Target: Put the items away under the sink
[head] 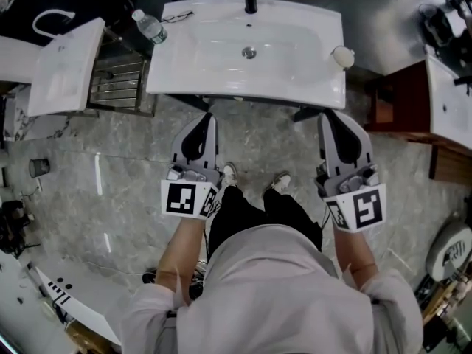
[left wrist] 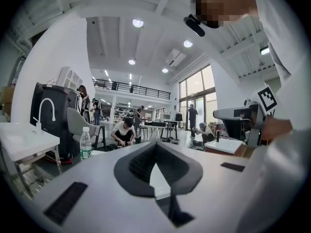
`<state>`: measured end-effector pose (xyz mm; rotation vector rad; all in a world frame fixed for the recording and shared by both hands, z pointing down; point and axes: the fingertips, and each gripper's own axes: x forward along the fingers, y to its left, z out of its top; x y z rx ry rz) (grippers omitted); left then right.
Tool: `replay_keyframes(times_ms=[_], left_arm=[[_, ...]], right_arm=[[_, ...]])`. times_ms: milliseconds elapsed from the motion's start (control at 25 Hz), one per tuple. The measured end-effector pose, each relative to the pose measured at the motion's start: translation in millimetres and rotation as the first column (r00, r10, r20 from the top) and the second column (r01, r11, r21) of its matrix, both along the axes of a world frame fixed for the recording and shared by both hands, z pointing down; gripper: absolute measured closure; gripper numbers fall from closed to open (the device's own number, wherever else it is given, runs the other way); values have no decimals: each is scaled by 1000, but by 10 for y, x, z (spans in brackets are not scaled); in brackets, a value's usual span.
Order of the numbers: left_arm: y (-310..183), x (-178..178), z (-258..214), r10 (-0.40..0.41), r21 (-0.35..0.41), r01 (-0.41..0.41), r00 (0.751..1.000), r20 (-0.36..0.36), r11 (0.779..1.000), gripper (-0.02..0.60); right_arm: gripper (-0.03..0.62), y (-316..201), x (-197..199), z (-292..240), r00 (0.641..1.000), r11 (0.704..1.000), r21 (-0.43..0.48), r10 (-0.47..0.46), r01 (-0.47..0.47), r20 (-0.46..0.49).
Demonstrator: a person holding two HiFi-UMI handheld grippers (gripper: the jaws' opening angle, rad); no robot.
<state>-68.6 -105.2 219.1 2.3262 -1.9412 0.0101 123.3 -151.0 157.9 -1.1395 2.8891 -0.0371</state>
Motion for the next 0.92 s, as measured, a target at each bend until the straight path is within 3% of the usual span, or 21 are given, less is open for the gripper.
replay_keyframes(times_ms=[160,720,920], left_arm=[[-6,43,-96,0,10,0,1000,18,1000,578],[93,-55,-192,-17,11,17,1000,-26,1000,578],[224,68,-404,23,24,-22,998,-56,999,578]], right_arm=[[557,-31,74,-44,1000,1000,6,-3,3,-9],[557,-71,111,-76,1000,1000,23,21,-20,-18],[557,10,59,-159,1000,1000,27,16,-16,-10]])
